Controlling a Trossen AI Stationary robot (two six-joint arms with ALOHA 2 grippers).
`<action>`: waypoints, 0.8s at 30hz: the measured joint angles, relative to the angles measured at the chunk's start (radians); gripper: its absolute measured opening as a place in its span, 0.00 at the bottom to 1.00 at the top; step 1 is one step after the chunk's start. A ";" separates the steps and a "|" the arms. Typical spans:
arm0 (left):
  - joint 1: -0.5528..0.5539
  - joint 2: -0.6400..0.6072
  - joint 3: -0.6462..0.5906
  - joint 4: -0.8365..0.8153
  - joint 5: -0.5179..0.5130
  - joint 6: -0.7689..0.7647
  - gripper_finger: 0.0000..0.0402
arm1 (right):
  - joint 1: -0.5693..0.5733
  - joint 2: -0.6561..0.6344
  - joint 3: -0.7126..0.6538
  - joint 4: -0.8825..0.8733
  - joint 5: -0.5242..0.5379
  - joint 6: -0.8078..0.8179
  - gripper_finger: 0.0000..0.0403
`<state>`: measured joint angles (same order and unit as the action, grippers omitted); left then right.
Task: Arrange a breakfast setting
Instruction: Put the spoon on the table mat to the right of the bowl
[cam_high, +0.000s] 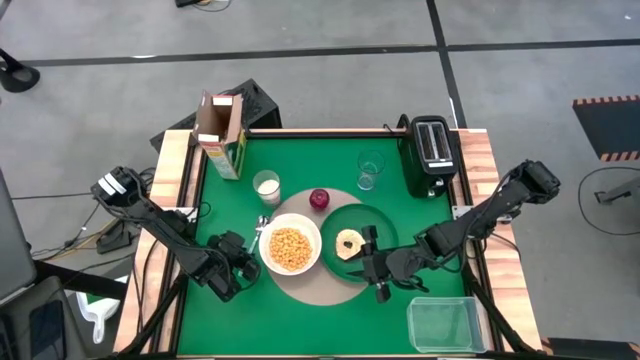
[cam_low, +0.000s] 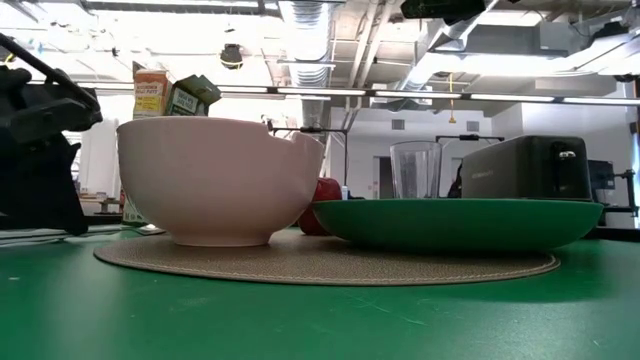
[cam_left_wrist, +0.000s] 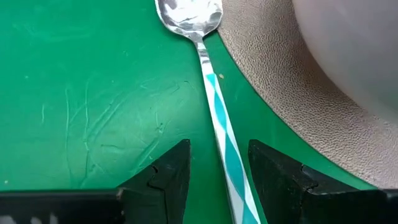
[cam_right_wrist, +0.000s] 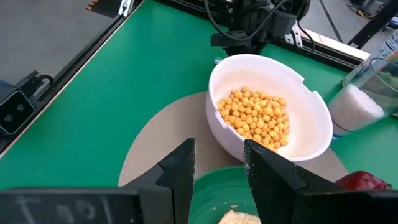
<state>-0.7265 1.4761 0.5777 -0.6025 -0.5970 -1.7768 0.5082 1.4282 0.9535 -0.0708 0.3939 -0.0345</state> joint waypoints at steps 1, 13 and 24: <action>0.000 0.000 0.000 -0.001 0.001 -0.011 0.37 | 0.000 0.000 0.000 0.000 0.000 0.000 0.41; 0.000 0.000 0.000 0.007 0.010 -0.036 0.13 | -0.007 0.000 0.000 0.000 0.000 0.000 0.41; -0.008 -0.001 0.001 0.007 -0.034 -0.243 0.06 | -0.007 0.000 0.000 -0.004 0.000 0.000 0.41</action>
<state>-0.7341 1.4754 0.5785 -0.5950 -0.6312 -2.0196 0.5011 1.4281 0.9535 -0.0744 0.3940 -0.0349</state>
